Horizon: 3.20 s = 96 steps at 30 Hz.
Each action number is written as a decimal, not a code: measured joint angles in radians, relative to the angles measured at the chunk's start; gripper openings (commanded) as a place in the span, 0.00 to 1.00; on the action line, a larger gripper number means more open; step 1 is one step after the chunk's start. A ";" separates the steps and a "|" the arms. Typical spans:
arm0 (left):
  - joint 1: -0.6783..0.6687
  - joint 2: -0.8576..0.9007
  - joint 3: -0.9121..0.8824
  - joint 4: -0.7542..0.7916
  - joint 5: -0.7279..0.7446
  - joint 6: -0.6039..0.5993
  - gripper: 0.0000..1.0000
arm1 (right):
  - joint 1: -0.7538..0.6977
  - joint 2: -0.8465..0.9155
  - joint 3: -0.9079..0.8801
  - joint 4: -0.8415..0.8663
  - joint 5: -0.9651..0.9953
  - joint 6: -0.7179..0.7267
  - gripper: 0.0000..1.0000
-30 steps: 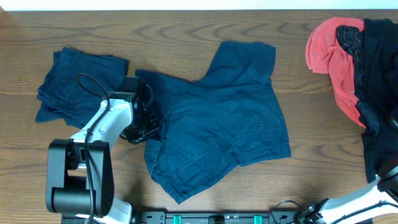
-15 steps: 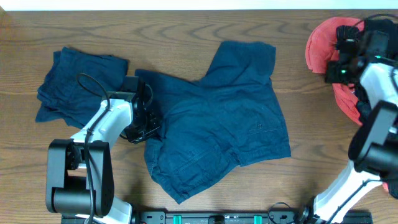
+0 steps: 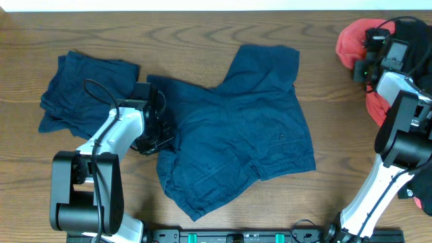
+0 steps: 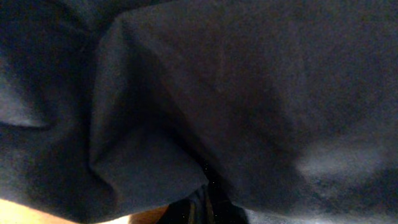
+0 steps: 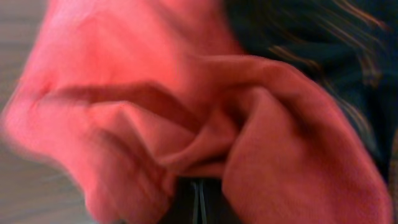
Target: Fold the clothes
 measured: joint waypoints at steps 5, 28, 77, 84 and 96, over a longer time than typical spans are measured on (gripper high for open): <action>0.000 0.000 0.000 0.005 0.000 0.000 0.06 | -0.078 0.022 0.000 0.079 0.112 0.056 0.01; 0.000 0.000 0.000 0.038 0.000 0.000 0.06 | -0.043 -0.249 0.012 -0.327 -0.375 -0.060 0.35; 0.000 0.000 0.000 0.111 0.056 -0.110 0.08 | 0.402 -0.118 0.277 -0.595 -0.298 0.304 0.58; 0.000 0.000 0.000 0.111 0.059 -0.111 0.12 | 0.323 -0.216 0.278 -1.102 -0.267 0.265 0.47; 0.000 0.000 0.000 0.098 0.073 -0.100 0.06 | 0.323 -0.230 0.148 -1.168 -0.189 0.259 0.46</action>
